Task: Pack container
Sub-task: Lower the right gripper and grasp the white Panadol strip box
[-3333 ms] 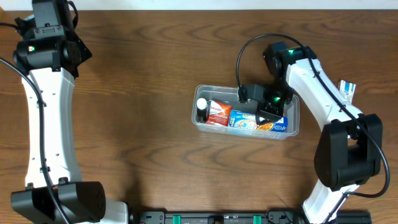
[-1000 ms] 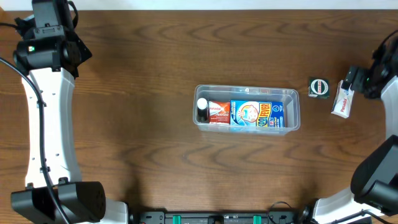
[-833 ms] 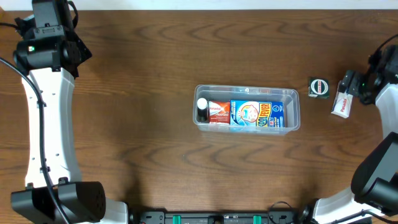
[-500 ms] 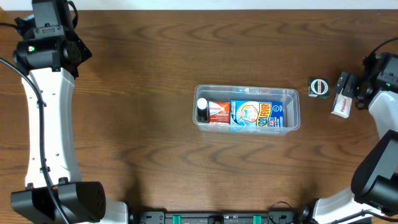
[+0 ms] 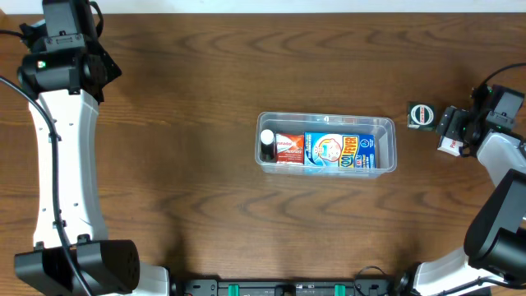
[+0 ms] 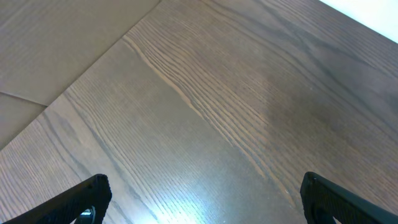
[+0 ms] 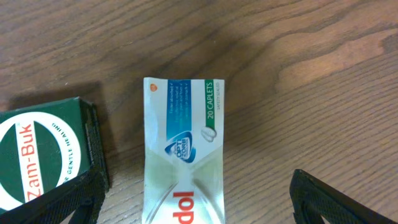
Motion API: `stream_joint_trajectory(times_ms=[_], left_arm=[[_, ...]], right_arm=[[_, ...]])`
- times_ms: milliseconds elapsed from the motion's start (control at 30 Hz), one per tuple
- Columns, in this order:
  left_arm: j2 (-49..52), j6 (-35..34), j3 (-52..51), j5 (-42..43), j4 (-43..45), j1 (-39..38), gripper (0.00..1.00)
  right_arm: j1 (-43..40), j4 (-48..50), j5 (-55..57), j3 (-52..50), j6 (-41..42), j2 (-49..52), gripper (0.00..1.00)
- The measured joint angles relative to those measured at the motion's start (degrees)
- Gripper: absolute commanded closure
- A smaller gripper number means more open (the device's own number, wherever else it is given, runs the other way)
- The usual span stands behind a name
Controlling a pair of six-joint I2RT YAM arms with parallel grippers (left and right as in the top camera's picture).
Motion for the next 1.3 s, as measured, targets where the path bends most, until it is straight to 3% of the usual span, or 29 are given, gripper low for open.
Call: stream_joint_trajectory(times_ms=[300,600,1300], left_arm=[[0.0,0.0,0.0,0.0,0.0,0.0,0.02],[0.0,0.0,0.0,0.0,0.0,0.0,0.02],[0.0,0.0,0.0,0.0,0.0,0.0,0.02]], right_arm=[[-0.2,0.7,0.2,-0.1,0.0,4.4,0.12],[-0.7,0.6,0.2,-0.1,0.5,4.5,0.38],[-0.8,-0.5,0.0,-0.1,0.7,4.5,0.5]])
